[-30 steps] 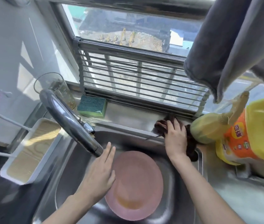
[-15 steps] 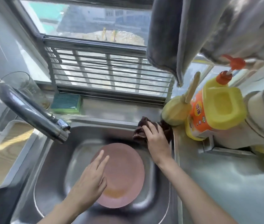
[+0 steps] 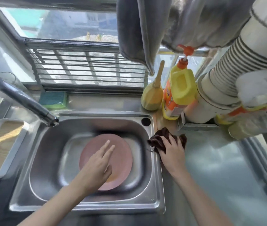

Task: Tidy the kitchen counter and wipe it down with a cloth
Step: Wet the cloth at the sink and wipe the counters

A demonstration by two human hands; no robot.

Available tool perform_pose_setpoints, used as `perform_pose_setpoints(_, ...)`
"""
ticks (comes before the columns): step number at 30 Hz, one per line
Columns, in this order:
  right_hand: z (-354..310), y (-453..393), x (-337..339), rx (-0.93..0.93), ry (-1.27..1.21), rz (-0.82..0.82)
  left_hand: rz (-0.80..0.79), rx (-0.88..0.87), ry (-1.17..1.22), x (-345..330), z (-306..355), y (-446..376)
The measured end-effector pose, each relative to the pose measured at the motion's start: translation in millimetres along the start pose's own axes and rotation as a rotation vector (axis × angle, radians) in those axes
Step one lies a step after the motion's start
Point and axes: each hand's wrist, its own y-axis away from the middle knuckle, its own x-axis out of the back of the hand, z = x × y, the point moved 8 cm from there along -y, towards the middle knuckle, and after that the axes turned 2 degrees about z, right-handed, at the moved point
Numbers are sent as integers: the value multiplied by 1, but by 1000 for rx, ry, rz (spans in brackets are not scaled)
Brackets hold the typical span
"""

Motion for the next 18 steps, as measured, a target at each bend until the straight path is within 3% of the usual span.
perform_pose_setpoints(8,16,108,-7,-102,-49,67,3,165,32,-37,-28,108)
perform_pose_setpoints(11,20,146,-14,-82,-43,66,71,224,-15,-60,-37,169)
perform_pose_setpoints(18,36,214,-33,-79,-16,77,-102,403,-85,-108,-40,263)
